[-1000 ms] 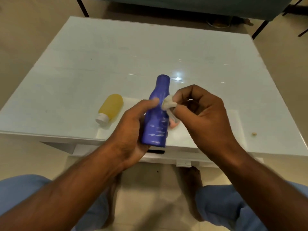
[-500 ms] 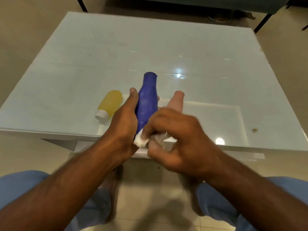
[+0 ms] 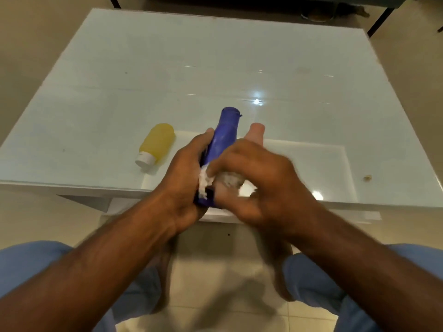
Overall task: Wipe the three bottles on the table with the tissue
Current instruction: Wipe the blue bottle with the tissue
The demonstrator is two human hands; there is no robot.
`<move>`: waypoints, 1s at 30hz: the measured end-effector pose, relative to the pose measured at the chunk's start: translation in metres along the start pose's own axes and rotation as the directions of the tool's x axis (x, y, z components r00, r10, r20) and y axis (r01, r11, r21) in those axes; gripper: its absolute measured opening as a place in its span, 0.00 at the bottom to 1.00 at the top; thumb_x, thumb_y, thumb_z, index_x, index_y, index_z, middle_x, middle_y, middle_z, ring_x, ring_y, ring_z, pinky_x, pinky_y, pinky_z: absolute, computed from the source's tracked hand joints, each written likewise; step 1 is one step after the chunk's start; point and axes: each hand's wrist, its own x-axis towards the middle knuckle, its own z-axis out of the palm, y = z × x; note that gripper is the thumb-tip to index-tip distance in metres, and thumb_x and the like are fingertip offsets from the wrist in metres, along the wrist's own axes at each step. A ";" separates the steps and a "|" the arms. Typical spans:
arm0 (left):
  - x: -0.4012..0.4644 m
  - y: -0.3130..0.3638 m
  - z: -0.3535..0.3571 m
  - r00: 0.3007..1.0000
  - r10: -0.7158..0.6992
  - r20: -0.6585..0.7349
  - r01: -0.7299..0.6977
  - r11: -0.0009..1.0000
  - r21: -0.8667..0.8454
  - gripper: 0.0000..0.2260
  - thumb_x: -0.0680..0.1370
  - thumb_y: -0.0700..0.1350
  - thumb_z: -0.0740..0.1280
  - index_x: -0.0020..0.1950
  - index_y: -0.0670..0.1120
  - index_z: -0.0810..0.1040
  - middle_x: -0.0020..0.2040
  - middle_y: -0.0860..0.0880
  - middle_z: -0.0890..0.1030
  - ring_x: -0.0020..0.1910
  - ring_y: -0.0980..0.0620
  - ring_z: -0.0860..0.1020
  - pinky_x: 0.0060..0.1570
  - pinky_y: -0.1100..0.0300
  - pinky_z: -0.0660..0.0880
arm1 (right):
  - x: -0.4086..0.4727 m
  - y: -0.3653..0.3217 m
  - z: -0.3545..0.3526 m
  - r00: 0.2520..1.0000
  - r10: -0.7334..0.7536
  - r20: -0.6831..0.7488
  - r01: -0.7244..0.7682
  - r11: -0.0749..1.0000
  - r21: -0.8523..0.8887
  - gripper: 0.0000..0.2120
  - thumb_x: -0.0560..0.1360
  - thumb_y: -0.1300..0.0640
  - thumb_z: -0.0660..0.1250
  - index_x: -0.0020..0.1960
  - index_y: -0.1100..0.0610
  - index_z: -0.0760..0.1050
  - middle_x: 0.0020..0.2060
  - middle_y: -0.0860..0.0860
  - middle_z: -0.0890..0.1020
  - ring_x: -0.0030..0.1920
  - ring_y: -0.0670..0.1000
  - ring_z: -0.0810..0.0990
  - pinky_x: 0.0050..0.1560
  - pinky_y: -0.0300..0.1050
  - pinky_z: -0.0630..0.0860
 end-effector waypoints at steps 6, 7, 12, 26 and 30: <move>-0.005 -0.013 0.002 0.998 -0.003 -0.056 0.011 0.989 0.148 0.19 0.77 0.57 0.68 0.59 0.45 0.79 0.45 0.43 0.84 0.39 0.48 0.80 0.38 0.55 0.79 | 0.013 0.023 -0.019 0.950 0.241 -0.199 -0.251 0.967 -0.030 0.06 0.79 0.57 0.73 0.55 0.56 0.85 0.47 0.49 0.84 0.45 0.45 0.80 0.45 0.38 0.79; -0.005 -0.011 0.003 0.999 -0.018 -0.047 0.022 0.996 0.082 0.17 0.78 0.56 0.67 0.56 0.44 0.80 0.43 0.43 0.83 0.37 0.49 0.80 0.36 0.57 0.79 | 0.010 0.017 -0.013 0.961 0.210 -0.182 -0.215 0.976 -0.008 0.06 0.78 0.59 0.74 0.54 0.57 0.85 0.47 0.48 0.84 0.46 0.46 0.80 0.47 0.43 0.80; -0.002 0.002 0.001 0.997 0.031 -0.073 -0.035 0.997 -0.066 0.18 0.81 0.49 0.63 0.31 0.48 0.78 0.38 0.41 0.74 0.38 0.42 0.75 0.40 0.55 0.74 | -0.005 -0.011 0.003 0.999 0.017 0.042 -0.023 0.990 0.138 0.07 0.74 0.64 0.75 0.51 0.59 0.85 0.45 0.48 0.84 0.46 0.40 0.77 0.57 0.52 0.76; -0.002 0.001 0.003 0.999 -0.042 0.014 0.044 0.985 -0.168 0.24 0.82 0.60 0.59 0.59 0.41 0.81 0.46 0.46 0.83 0.43 0.50 0.83 0.49 0.55 0.80 | 0.002 -0.005 -0.002 0.992 0.019 0.121 -0.033 0.994 0.109 0.06 0.72 0.60 0.73 0.49 0.57 0.85 0.43 0.47 0.83 0.42 0.42 0.76 0.54 0.49 0.75; -0.005 -0.010 0.009 0.998 0.054 -0.006 -0.055 0.998 -0.035 0.16 0.83 0.55 0.60 0.55 0.45 0.81 0.44 0.44 0.86 0.40 0.48 0.85 0.44 0.51 0.83 | 0.011 0.021 -0.013 0.960 0.230 -0.160 -0.235 0.972 -0.013 0.08 0.78 0.59 0.71 0.56 0.57 0.85 0.48 0.49 0.84 0.44 0.44 0.77 0.49 0.52 0.80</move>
